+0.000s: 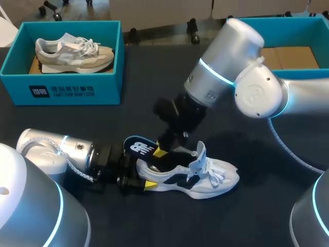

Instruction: Take the shoe out of the shoebox, open the shoe tongue, remove and reinsert the insole, then place the shoe into the shoebox

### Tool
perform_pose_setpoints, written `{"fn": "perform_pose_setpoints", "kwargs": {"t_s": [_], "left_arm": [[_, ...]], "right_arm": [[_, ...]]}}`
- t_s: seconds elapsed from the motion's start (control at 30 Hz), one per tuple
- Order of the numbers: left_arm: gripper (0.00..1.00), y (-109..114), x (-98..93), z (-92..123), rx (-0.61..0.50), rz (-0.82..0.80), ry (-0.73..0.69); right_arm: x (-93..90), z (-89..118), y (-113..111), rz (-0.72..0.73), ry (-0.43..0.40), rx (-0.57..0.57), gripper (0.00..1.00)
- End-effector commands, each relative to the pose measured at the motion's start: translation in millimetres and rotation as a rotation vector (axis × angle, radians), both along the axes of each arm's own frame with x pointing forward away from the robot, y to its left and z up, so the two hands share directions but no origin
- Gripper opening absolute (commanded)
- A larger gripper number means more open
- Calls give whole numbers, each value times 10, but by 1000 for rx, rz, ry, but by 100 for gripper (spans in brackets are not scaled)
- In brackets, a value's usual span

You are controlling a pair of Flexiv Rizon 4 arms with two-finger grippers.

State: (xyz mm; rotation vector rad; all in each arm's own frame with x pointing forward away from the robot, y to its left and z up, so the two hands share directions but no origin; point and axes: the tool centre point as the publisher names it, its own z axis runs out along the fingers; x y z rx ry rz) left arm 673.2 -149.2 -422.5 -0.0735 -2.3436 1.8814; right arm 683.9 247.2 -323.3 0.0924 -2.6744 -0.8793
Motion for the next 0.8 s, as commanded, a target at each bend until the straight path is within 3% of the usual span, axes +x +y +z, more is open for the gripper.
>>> {"fn": "perform_pose_setpoints", "kwargs": {"t_s": [0.03, 0.2, 0.8], "left_arm": [[0, 8, -1, 1, 2, 0, 0], [0, 8, -1, 1, 2, 0, 0], [0, 8, -1, 1, 2, 0, 0]], "right_arm": [[-9, 49, 49, 11, -12, 16, 0], [13, 177, 177, 50, -26, -6, 0], [13, 177, 177, 50, -26, -6, 0]]}}
